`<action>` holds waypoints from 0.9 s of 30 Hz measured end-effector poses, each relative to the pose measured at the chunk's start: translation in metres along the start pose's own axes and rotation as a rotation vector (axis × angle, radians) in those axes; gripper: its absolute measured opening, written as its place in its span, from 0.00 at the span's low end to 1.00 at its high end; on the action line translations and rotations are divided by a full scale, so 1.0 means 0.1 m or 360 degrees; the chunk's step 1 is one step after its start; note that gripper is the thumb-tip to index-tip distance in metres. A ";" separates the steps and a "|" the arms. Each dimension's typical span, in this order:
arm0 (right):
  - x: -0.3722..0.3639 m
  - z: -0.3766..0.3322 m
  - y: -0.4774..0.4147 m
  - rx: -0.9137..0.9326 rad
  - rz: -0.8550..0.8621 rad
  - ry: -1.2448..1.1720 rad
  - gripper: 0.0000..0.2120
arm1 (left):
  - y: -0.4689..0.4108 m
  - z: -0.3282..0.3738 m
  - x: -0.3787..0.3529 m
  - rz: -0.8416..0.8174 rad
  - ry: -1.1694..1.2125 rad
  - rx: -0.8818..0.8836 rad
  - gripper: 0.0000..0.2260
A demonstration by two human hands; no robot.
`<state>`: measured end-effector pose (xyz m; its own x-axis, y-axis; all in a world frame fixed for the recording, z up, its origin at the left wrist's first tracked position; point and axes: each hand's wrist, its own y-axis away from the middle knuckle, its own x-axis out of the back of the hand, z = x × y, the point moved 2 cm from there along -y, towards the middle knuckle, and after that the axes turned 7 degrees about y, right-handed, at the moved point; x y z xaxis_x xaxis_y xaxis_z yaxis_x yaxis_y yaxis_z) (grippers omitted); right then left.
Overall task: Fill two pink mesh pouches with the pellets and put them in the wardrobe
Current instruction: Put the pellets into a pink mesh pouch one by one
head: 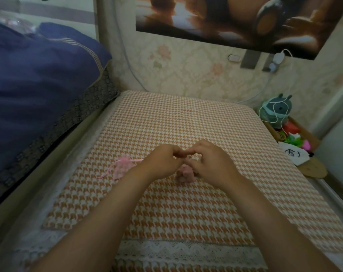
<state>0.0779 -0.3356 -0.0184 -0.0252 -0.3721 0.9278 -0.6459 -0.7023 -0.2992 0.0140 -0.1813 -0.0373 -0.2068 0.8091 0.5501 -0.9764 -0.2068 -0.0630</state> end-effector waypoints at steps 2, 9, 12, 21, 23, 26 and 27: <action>0.03 0.06 0.00 -0.0045 0.0082 -0.0099 0.09 | 0.00 0.00 0.01 0.0021 -0.0027 0.0021 0.11; -0.05 0.35 0.05 -0.0298 -0.0093 0.0009 0.05 | 0.00 0.04 0.01 0.0078 -0.0149 -0.0032 0.10; -0.14 0.40 0.07 -0.0380 -0.0298 0.0098 0.04 | -0.01 0.03 -0.01 0.0113 -0.0170 -0.0050 0.09; -0.23 0.38 0.07 -0.0414 -0.0452 0.0168 0.05 | -0.01 0.02 -0.03 0.0109 -0.0140 -0.0081 0.09; -0.22 0.39 0.07 -0.0404 -0.0452 0.0190 0.02 | -0.01 0.02 -0.04 0.0115 -0.0126 -0.0083 0.09; -0.20 0.40 0.08 -0.0410 -0.0477 0.0222 0.02 | 0.00 0.03 -0.04 0.0104 -0.0132 -0.0084 0.09; -0.18 0.40 0.08 -0.0417 -0.0460 0.0212 0.03 | 0.00 0.04 -0.04 0.0103 -0.0138 -0.0089 0.09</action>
<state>0.1040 -0.3586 -0.0462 0.0981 -0.0883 0.9912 -0.8129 -0.5817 0.0286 0.0156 -0.1869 -0.0364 -0.2654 0.7441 0.6131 -0.9637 -0.2238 -0.1456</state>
